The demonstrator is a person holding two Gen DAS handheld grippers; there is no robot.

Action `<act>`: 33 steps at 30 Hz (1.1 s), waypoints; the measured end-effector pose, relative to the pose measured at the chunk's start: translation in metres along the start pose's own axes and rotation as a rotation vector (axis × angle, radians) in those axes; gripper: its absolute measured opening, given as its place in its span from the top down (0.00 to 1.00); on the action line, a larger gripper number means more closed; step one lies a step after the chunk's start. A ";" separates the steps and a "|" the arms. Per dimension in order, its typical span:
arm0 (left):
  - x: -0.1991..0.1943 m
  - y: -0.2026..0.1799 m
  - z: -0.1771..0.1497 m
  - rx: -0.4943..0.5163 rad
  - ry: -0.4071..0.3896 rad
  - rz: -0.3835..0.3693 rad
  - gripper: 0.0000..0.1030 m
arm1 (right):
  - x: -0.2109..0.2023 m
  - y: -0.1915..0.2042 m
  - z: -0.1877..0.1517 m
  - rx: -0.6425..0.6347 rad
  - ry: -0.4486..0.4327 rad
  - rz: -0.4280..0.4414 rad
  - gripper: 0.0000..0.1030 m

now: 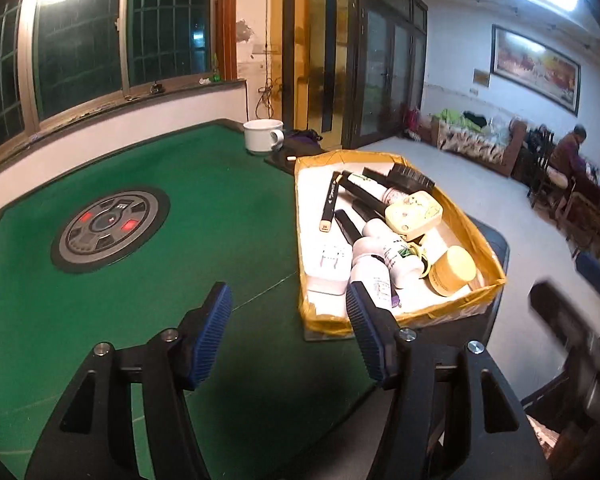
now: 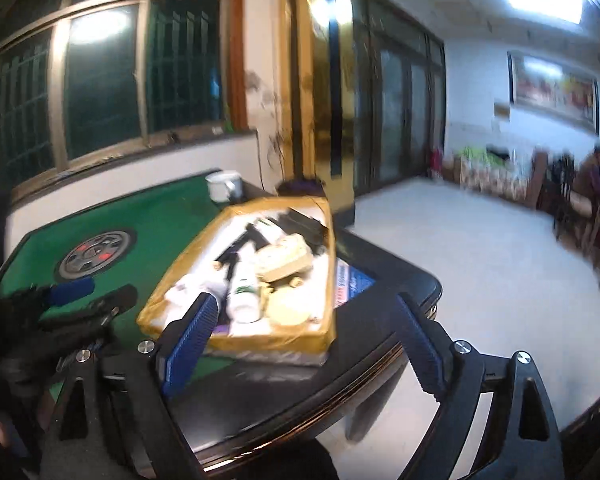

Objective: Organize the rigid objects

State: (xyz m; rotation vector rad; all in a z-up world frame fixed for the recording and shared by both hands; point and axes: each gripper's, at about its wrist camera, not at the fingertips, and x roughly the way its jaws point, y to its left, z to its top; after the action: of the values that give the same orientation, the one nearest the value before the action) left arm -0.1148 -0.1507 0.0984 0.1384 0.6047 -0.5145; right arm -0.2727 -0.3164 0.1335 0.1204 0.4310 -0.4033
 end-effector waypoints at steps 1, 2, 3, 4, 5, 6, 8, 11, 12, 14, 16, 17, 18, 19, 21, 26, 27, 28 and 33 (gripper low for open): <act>-0.006 0.004 -0.002 -0.014 -0.030 0.015 0.43 | -0.006 0.009 -0.003 -0.030 -0.018 0.025 0.15; -0.009 0.005 -0.003 -0.026 -0.044 0.044 0.43 | -0.010 0.014 -0.003 -0.044 -0.033 0.037 0.15; -0.013 0.007 -0.003 -0.036 -0.049 0.081 0.43 | -0.017 0.019 -0.002 -0.060 -0.076 0.032 0.15; -0.016 0.008 -0.003 -0.035 -0.052 0.103 0.43 | -0.023 0.023 -0.001 -0.074 -0.108 0.024 0.15; -0.020 0.008 -0.003 -0.029 -0.063 0.111 0.43 | -0.025 0.025 0.000 -0.078 -0.124 0.022 0.12; -0.024 0.006 -0.004 -0.014 -0.084 0.097 0.43 | -0.027 0.026 -0.001 -0.071 -0.131 0.029 0.11; -0.028 0.003 -0.007 -0.004 -0.102 0.098 0.43 | -0.026 0.029 -0.004 -0.060 -0.123 0.050 0.10; -0.029 -0.008 -0.011 0.052 -0.125 0.112 0.43 | -0.014 0.032 -0.008 -0.069 -0.078 0.042 0.11; -0.026 -0.010 -0.011 0.054 -0.108 0.082 0.43 | -0.012 0.030 -0.010 -0.065 -0.070 0.039 0.11; -0.022 -0.012 -0.012 0.040 -0.085 0.040 0.43 | -0.018 0.023 -0.014 -0.045 -0.063 0.024 0.11; -0.021 -0.015 -0.012 0.044 -0.087 0.048 0.43 | -0.019 0.018 -0.015 -0.027 -0.065 0.014 0.11; -0.021 -0.016 -0.012 0.049 -0.097 0.063 0.43 | -0.020 0.017 -0.015 -0.024 -0.069 0.009 0.10; -0.021 -0.018 -0.013 0.057 -0.112 0.082 0.43 | -0.020 0.016 -0.015 -0.021 -0.072 0.006 0.10; -0.023 -0.019 -0.013 0.063 -0.124 0.091 0.43 | -0.022 0.016 -0.015 -0.021 -0.082 0.002 0.10; -0.026 -0.022 -0.015 0.070 -0.146 0.101 0.43 | -0.029 0.017 -0.016 -0.028 -0.113 0.003 0.11; -0.030 -0.026 -0.016 0.083 -0.162 0.103 0.43 | -0.049 0.028 -0.015 -0.088 -0.247 -0.021 0.10; -0.030 -0.025 -0.017 0.080 -0.162 0.098 0.43 | -0.050 0.029 -0.015 -0.092 -0.249 -0.024 0.10; -0.031 -0.025 -0.017 0.079 -0.164 0.098 0.43 | -0.049 0.029 -0.014 -0.089 -0.243 -0.022 0.10; -0.034 -0.029 -0.018 0.100 -0.173 0.113 0.43 | -0.036 0.022 -0.014 -0.051 -0.178 -0.013 0.10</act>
State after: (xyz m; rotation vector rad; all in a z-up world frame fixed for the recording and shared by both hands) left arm -0.1620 -0.1564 0.1034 0.2190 0.3997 -0.4419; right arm -0.2991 -0.2811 0.1369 0.0319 0.2665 -0.4119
